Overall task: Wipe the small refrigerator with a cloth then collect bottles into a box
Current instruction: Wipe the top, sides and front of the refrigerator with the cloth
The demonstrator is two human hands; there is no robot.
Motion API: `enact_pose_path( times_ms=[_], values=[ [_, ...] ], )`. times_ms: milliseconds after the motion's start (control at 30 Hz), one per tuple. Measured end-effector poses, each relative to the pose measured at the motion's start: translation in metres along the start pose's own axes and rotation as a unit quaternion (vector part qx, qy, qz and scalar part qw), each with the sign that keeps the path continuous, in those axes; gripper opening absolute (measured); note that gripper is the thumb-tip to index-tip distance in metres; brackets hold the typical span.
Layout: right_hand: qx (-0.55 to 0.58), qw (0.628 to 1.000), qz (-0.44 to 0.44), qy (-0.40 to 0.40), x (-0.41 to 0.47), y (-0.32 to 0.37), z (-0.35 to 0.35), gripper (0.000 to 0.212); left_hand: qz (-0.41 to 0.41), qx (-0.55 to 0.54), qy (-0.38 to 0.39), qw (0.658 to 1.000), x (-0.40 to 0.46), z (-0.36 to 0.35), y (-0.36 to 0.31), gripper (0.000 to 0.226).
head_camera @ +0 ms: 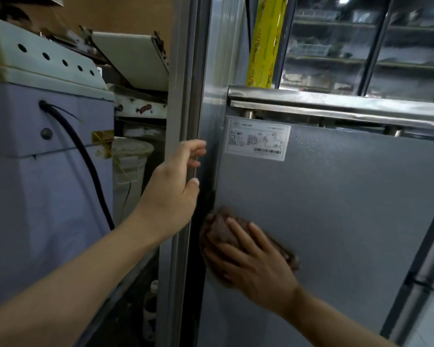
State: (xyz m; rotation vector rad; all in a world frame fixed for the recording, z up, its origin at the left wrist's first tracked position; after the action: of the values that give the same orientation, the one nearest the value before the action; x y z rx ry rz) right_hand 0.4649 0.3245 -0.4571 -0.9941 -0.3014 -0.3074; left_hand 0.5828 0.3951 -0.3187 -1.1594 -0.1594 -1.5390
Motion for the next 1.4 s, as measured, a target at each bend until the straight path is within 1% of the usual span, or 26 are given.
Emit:
enact_pose_path(
  times_ms=[67,133,200,267,333,367,433,467,567,633,667,733,767,900,967,1000,1067,1100,1167,1233,1300,1333,1400],
  values=[
    [-0.016,0.999,0.031,0.020,-0.014,0.006,-0.007,0.055,0.008,0.012,0.020,1.000,-0.010,-0.012,0.002,0.059],
    [-0.030,0.999,0.029,-0.008,-0.019,-0.013,0.003,0.057,0.024,0.016,0.033,0.999,-0.015,-0.022,0.005,0.060],
    [-0.012,0.997,-0.040,-0.068,-0.017,-0.057,0.026,0.058,0.038,0.012,0.044,0.998,-0.015,-0.031,0.006,0.060],
    [0.009,0.987,-0.116,-0.114,-0.012,-0.104,0.045,0.058,0.044,-0.002,0.032,0.998,-0.013,-0.040,0.006,0.057],
    [0.020,0.977,-0.163,-0.133,-0.010,-0.130,0.054,0.057,0.066,-0.024,0.008,0.998,-0.011,-0.048,0.010,0.056],
    [0.025,0.975,-0.176,-0.136,-0.012,-0.132,0.053,0.058,0.079,-0.035,0.003,0.996,-0.011,-0.054,0.013,0.057],
    [0.034,0.977,-0.164,-0.131,-0.027,-0.114,0.040,0.057,0.097,-0.037,0.007,0.995,-0.013,-0.067,0.019,0.063],
    [0.034,0.984,-0.134,-0.117,-0.038,-0.094,0.028,0.057,0.105,-0.032,0.012,0.994,-0.014,-0.072,0.021,0.065],
    [-0.007,0.999,-0.018,-0.033,-0.084,-0.034,-0.016,0.064,0.129,-0.011,0.027,0.991,-0.024,-0.083,0.030,0.064],
    [-0.014,1.000,0.007,0.014,-0.103,-0.022,-0.032,0.070,0.130,0.018,0.037,0.991,-0.032,-0.087,0.032,0.065],
    [-0.012,1.000,0.012,0.015,-0.107,-0.023,-0.032,0.071,0.129,0.029,0.041,0.990,-0.037,-0.089,0.033,0.066],
    [0.005,1.000,0.004,-0.007,-0.107,-0.035,-0.024,0.070,0.134,0.037,0.044,0.989,-0.045,-0.095,0.034,0.070],
    [0.014,0.999,-0.016,-0.029,-0.104,-0.050,-0.016,0.068,0.140,0.033,0.041,0.989,-0.048,-0.097,0.034,0.073],
    [0.015,0.981,-0.142,-0.128,-0.091,-0.131,0.020,0.057,0.153,0.027,0.005,0.988,-0.047,-0.104,0.033,0.077],
    [0.016,0.968,-0.198,-0.152,-0.089,-0.150,0.027,0.053,0.156,0.026,-0.006,0.987,-0.047,-0.106,0.034,0.076],
    [0.019,0.964,-0.213,-0.156,-0.093,-0.147,0.024,0.053,0.159,0.027,-0.010,0.987,-0.048,-0.107,0.035,0.077],
    [0.019,0.970,-0.202,-0.137,-0.111,-0.120,0.006,0.053,0.167,0.032,-0.011,0.985,-0.049,-0.108,0.037,0.080],
    [0.013,0.979,-0.172,-0.110,-0.123,-0.101,-0.008,0.055,0.174,0.036,-0.011,0.984,-0.050,-0.108,0.038,0.081],
    [-0.014,0.994,-0.100,-0.029,-0.147,-0.070,-0.032,0.061,0.182,0.039,-0.010,0.982,-0.051,-0.108,0.037,0.082],
    [-0.036,0.997,-0.061,0.019,-0.160,-0.062,-0.041,0.064,0.184,0.035,-0.014,0.982,-0.052,-0.109,0.035,0.080],
    [-0.033,0.998,-0.042,0.027,-0.159,-0.070,-0.038,0.064,0.188,0.037,-0.020,0.981,-0.053,-0.109,0.032,0.080],
    [-0.028,0.998,-0.050,0.012,-0.157,-0.082,-0.031,0.065,0.189,0.038,-0.022,0.981,-0.054,-0.110,0.032,0.080],
    [-0.020,0.992,-0.112,-0.046,-0.154,-0.124,-0.011,0.064,0.192,0.043,-0.027,0.980,-0.055,-0.110,0.031,0.081]
  ],
)
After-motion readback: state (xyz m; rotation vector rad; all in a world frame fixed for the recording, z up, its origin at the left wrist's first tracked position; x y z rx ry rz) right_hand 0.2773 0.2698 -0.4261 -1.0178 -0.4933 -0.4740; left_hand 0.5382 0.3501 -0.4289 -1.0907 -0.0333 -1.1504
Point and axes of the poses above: each hand's wrist, its own x-axis towards the middle knuckle, its own z-axis out of the back of the hand, y = z × x, the point moved 8 cm from there along x, towards the middle knuckle, and after that the axes turned 7 degrees about y, right-handed, at the moved point
